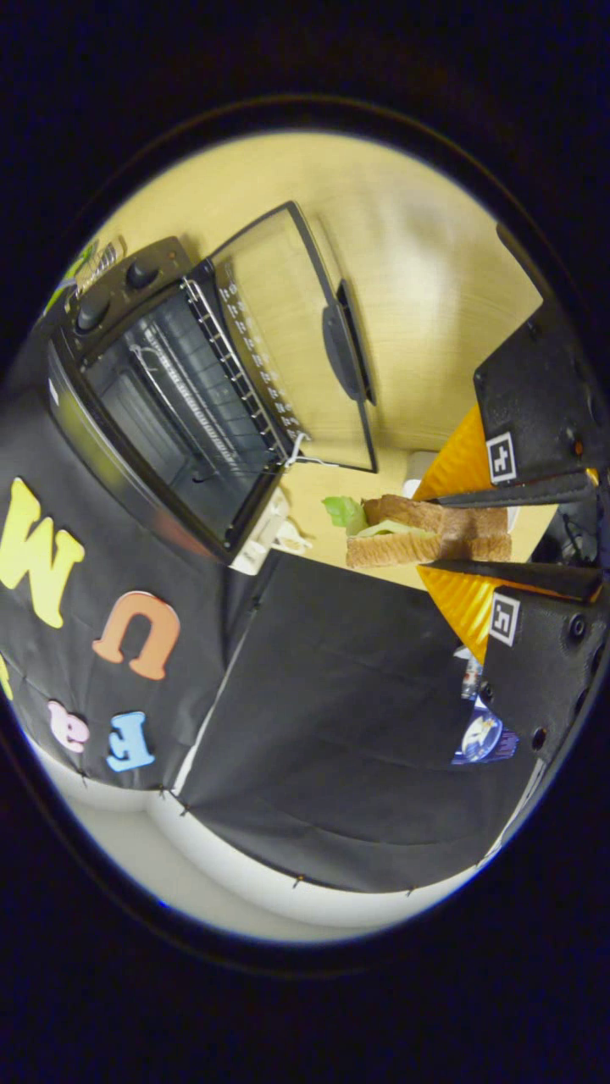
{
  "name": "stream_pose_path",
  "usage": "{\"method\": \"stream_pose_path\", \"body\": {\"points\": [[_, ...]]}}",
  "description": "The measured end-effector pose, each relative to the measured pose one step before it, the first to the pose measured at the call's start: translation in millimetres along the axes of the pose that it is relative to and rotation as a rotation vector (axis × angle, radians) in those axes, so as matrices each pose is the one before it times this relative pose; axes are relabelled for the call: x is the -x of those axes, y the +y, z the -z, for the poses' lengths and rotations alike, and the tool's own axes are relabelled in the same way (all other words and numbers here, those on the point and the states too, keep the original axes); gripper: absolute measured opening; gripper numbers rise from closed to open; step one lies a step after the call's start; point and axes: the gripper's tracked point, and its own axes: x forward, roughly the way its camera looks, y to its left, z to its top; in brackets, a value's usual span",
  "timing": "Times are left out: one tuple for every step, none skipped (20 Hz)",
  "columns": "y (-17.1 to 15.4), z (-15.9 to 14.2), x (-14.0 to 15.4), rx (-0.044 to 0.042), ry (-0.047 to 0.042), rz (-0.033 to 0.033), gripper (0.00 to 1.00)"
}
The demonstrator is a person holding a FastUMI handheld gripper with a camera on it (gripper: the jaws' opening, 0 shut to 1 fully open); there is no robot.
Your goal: Open the toaster oven, put the food inside, and close the toaster oven door.
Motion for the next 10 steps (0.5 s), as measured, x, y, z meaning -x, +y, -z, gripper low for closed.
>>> {"method": "stream_pose_path", "body": {"points": [[-1.00, -8.44, 0.38, -0.02216, -0.04818, -0.01989, 0.34], [-0.43, -7.42, -0.47, -0.02900, -0.04199, -0.02688, 0.33], [0.10, -5.63, 0.02, -0.03179, -0.03509, -0.02790, 0.33], [-1.04, -6.55, -1.56, -0.03469, -0.03757, -0.02586, 0.33], [-1.20, -7.62, -0.68, -0.02643, -0.03605, -0.01940, 0.33], [-4.40, -4.88, -4.61, -0.01476, -0.02971, -0.00985, 0.33], [-4.18, -5.60, -2.65, -0.01114, -0.03972, -0.00323, 0.33], [-4.12, -5.59, -4.36, -0.01398, -0.03721, -0.00252, 0.33], [-2.49, -5.51, -2.21, -0.02369, -0.03357, -0.00435, 0.33], [-2.41, -5.67, -3.79, -0.03007, -0.03672, -0.00975, 0.33]]}}
